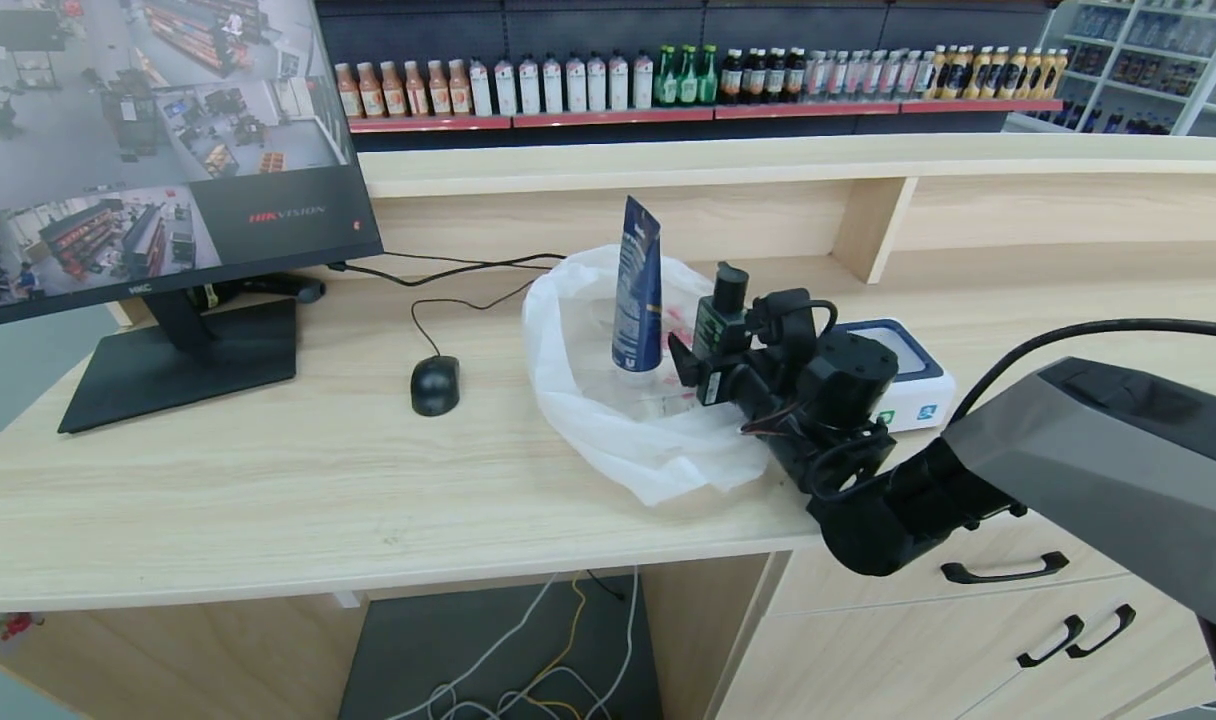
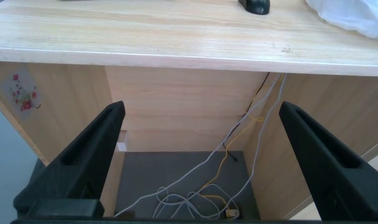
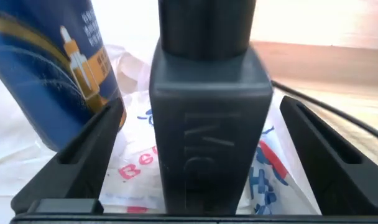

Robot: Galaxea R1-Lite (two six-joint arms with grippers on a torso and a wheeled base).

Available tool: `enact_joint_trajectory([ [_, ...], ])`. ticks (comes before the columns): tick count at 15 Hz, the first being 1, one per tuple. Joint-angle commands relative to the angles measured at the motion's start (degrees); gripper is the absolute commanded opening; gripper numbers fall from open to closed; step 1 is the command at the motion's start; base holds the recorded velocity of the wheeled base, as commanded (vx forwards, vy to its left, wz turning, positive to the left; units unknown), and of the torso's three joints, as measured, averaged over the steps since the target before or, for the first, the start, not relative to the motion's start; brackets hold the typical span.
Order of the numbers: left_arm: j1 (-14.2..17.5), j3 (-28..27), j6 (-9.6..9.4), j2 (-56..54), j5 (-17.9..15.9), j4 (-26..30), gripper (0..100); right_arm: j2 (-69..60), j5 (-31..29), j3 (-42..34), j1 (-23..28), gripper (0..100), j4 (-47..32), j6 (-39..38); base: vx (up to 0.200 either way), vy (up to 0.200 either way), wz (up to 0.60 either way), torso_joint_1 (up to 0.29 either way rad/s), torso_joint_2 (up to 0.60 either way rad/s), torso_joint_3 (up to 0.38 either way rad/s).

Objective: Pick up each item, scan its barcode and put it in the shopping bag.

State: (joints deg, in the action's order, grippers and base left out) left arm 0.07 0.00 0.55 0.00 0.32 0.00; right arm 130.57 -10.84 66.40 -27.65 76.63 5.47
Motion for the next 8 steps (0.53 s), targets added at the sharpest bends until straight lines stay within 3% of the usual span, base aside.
enact_joint_trajectory([
  [1, 0.01, 0.0, 0.07, 0.0, 0.03, 0.0, 100, -3.04, -0.06, -1.01, -0.13, 100, 0.27, 0.15, 0.0, 0.0, 0.0, 0.0, 0.0, 0.0],
  [5, 0.01, 0.0, -0.02, 0.0, 0.03, 0.0, 100, -8.76, -0.15, -5.49, -0.13, 100, 1.24, 0.42, 0.0, 0.0, 0.0, 0.0, 0.0, 0.0],
  [8, -0.07, 0.0, -0.02, 0.0, 0.03, 0.0, 100, -16.23, 0.38, -16.74, -0.13, 100, 6.95, 0.15, 0.0, 0.0, 0.0, 0.0, 0.0, 0.0],
])
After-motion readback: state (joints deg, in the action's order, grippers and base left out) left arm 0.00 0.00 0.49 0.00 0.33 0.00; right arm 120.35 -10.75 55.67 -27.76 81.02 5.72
